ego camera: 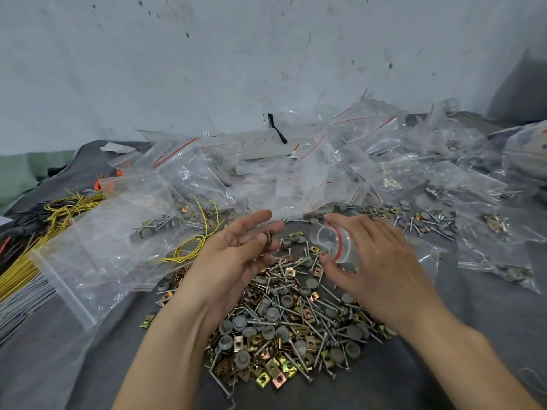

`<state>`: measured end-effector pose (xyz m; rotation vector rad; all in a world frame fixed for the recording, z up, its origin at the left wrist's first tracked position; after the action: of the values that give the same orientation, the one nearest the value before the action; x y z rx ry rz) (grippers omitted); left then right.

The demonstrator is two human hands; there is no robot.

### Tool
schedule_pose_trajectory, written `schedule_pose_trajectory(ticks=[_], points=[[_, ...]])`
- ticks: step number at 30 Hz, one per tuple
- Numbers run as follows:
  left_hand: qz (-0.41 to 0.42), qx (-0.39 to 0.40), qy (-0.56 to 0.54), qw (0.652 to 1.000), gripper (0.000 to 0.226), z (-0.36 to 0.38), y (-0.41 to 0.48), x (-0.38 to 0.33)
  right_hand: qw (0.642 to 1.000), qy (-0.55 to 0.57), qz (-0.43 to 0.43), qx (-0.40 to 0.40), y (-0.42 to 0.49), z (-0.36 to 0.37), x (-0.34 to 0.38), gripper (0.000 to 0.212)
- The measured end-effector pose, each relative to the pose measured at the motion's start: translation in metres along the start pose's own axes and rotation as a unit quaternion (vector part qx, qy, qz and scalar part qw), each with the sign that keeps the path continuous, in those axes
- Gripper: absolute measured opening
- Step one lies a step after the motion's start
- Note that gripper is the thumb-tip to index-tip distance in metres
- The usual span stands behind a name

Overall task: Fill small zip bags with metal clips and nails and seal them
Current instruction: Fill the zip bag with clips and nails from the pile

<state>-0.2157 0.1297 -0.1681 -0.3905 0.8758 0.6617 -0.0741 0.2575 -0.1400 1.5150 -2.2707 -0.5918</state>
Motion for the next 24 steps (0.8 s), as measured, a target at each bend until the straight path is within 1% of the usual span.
schedule_pose_trajectory(ticks=[7, 13, 18, 22, 23, 24], points=[[-0.027, 0.020, -0.067, 0.997, 0.048, 0.002, -0.001, 0.004, 1.000, 0.009, 0.005, -0.005, -0.002, -0.002, -0.001, 0.056], [-0.011, -0.006, -0.087, 0.996, 0.048, 0.001, -0.001, 0.002, 1.000, 0.003, 0.010, 0.007, -0.002, -0.001, -0.004, 0.057], [0.021, -0.040, -0.061, 0.997, 0.045, -0.002, 0.000, -0.003, 1.000, -0.001, 0.013, 0.006, -0.002, -0.001, -0.006, 0.056], [0.038, -0.060, -0.038, 0.997, 0.028, -0.004, 0.002, -0.002, 1.000, -0.002, 0.015, -0.002, -0.003, -0.002, -0.007, 0.055], [0.045, -0.065, -0.014, 0.997, 0.025, -0.005, 0.002, -0.003, 1.000, -0.002, 0.016, -0.003, -0.003, -0.002, -0.007, 0.055], [0.062, -0.073, 0.045, 0.994, 0.023, -0.007, 0.001, -0.006, 1.000, -0.001, 0.016, -0.003, -0.003, -0.002, -0.007, 0.055]])
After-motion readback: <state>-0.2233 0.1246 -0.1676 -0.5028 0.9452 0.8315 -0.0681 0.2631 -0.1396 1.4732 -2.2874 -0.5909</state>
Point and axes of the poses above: each hand's wrist, its own y-axis towards the middle knuckle, its own z-axis out of the palm, x = y × z, the point moved 9 cm from there along y, towards the middle knuckle, and after that the axes turned 14 degrees about -y, right-handed, at the moved point
